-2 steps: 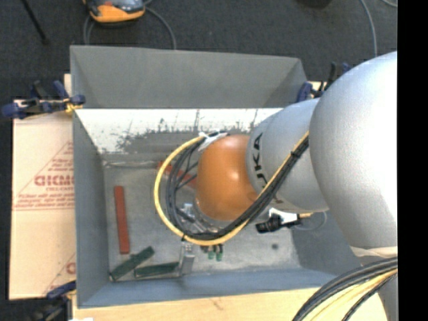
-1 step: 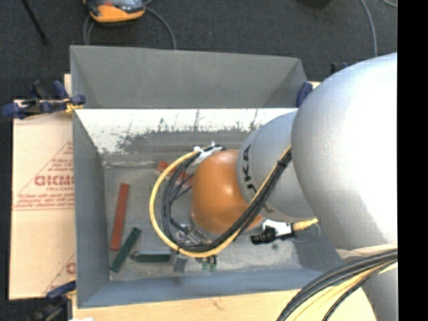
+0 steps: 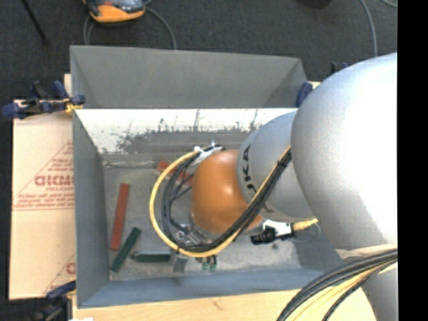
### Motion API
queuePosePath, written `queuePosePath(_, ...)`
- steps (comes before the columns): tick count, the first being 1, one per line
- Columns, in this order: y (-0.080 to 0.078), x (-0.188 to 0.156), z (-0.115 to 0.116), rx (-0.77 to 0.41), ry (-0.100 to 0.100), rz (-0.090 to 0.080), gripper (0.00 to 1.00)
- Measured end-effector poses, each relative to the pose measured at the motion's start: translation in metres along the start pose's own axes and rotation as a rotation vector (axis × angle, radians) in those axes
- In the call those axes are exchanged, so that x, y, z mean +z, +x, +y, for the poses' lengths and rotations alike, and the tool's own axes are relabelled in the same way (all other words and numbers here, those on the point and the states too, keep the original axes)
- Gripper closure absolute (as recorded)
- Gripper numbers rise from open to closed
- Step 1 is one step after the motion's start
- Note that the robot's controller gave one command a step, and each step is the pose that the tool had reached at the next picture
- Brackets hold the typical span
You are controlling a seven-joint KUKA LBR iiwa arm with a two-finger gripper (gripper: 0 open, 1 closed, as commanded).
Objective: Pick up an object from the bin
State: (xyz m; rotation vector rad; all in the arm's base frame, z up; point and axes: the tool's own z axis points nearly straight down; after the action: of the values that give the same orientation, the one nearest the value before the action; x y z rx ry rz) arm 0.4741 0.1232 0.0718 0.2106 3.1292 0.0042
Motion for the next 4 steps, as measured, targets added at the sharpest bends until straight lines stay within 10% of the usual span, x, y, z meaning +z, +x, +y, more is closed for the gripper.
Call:
queuePosePath(1,-0.003,-0.047,-0.008,-0.012,0.005,0.012,1.0)
queuePosePath(2,-0.022,-0.15,0.02,0.069,0.0,-0.002,0.0)
queuePosePath(4,-0.018,-0.097,0.023,0.029,0.0,-0.004,0.0)
